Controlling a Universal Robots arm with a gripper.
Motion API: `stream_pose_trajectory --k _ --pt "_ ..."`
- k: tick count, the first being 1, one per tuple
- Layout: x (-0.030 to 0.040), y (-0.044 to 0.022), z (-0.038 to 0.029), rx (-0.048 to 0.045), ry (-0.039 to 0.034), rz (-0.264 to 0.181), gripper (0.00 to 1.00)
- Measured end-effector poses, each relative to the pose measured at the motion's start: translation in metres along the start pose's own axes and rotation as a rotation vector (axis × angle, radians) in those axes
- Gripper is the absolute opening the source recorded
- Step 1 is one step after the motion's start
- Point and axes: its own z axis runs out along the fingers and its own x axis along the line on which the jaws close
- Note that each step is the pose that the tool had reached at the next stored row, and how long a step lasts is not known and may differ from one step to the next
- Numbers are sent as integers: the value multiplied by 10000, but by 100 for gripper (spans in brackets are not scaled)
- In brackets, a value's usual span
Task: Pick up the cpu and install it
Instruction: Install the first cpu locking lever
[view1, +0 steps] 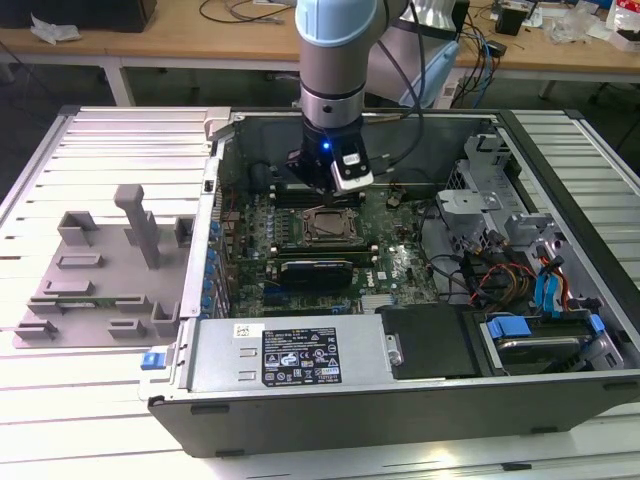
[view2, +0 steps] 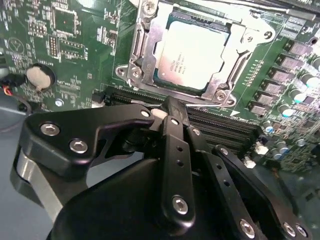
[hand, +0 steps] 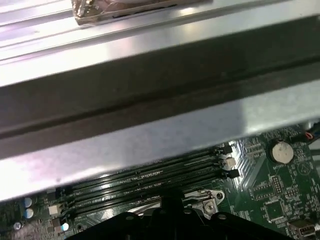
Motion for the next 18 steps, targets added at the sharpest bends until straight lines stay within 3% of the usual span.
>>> stream_pose_trajectory --k 9,18 --pt "17 56 22 28 -123 892 11" --pt "28 92 32 50 -191 1363 11"
